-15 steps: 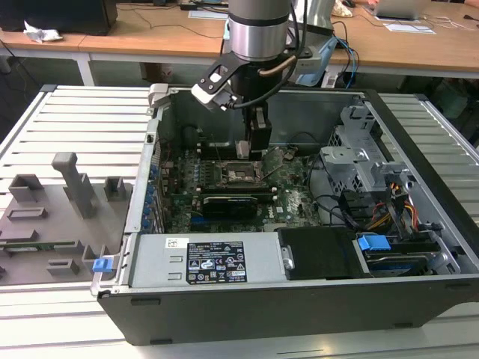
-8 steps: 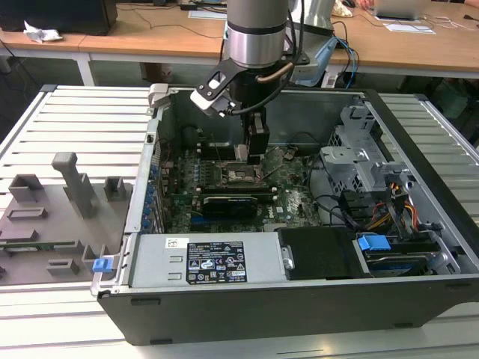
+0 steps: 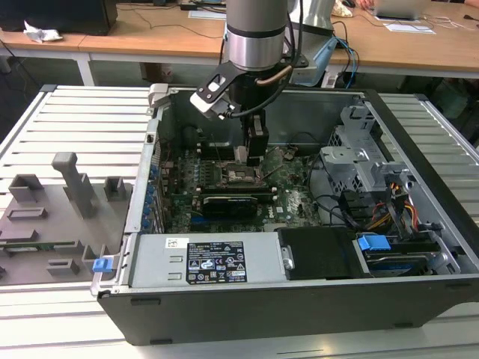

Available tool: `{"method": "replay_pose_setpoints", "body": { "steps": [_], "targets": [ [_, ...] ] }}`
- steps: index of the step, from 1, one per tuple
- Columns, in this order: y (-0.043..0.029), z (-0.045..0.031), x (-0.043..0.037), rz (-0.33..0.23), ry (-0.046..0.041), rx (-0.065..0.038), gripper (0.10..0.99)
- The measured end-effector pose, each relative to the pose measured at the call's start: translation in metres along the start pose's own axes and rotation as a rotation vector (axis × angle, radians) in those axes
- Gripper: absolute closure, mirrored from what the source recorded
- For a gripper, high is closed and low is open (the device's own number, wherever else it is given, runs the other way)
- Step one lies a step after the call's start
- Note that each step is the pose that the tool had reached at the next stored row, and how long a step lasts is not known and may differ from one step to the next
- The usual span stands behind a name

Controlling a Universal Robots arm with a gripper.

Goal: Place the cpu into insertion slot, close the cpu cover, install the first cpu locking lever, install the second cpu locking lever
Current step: 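Place the cpu into insertion slot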

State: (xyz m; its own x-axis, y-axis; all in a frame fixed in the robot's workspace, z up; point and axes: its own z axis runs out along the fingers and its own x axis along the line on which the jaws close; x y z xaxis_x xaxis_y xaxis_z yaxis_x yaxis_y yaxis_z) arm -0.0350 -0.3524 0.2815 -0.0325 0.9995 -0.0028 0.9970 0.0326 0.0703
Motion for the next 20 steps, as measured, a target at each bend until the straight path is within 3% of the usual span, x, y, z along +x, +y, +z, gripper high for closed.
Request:
{"method": "replay_pose_setpoints", "body": {
  "steps": [20],
  "targets": [
    [-0.0017, 0.0130, 0.0001, 0.000, -0.0001, 0.000, 0.549]
  ]
}}
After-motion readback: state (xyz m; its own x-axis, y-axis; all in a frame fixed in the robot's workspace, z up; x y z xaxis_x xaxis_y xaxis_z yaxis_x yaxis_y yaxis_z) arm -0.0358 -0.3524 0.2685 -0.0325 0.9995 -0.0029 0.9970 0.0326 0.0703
